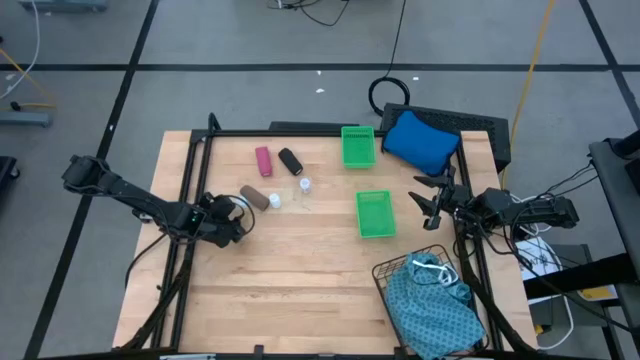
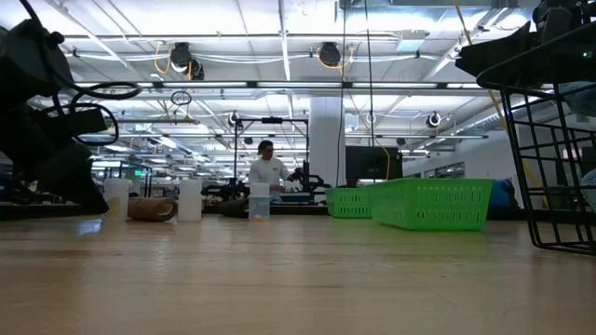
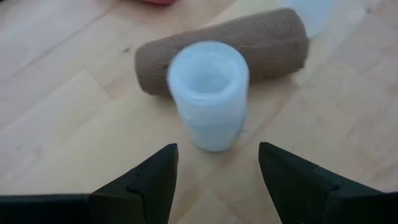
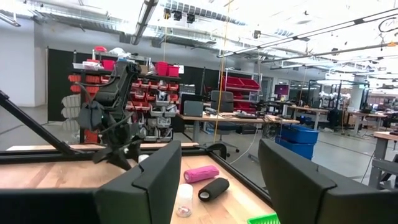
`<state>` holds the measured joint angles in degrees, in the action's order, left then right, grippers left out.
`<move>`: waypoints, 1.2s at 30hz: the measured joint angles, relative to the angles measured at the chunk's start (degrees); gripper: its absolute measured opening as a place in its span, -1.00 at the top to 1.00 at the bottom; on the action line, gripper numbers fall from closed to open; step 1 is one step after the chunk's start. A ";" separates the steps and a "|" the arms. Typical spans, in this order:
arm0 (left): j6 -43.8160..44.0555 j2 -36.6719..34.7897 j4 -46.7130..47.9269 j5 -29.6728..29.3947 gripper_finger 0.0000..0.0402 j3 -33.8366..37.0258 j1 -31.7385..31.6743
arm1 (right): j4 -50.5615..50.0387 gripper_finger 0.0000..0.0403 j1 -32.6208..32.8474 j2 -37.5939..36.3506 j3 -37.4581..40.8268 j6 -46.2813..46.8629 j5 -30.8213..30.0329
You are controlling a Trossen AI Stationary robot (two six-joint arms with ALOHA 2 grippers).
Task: Pick & Place Medicine items
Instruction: Put the left transparent pill bottle into the bottom green bin
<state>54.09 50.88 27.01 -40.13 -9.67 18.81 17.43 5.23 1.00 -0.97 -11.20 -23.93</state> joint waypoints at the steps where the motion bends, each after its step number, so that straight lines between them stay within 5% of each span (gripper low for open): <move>1: 0.01 0.47 -0.65 -0.36 -0.16 0.00 -0.39 | 0.01 -0.01 0.00 0.00 0.00 0.00 -0.01; 11: -11.90 5.68 -13.47 1.23 -0.16 0.00 -3.57 | 0.00 -0.01 0.00 -0.01 0.00 0.00 -0.01; 36: -13.11 19.53 -26.46 0.41 -0.10 -0.17 -8.24 | -0.15 -0.03 0.00 0.00 0.00 0.24 -0.01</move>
<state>40.98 70.41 0.55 -39.72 -9.85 10.57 17.28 5.23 1.00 -0.97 -10.96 -23.94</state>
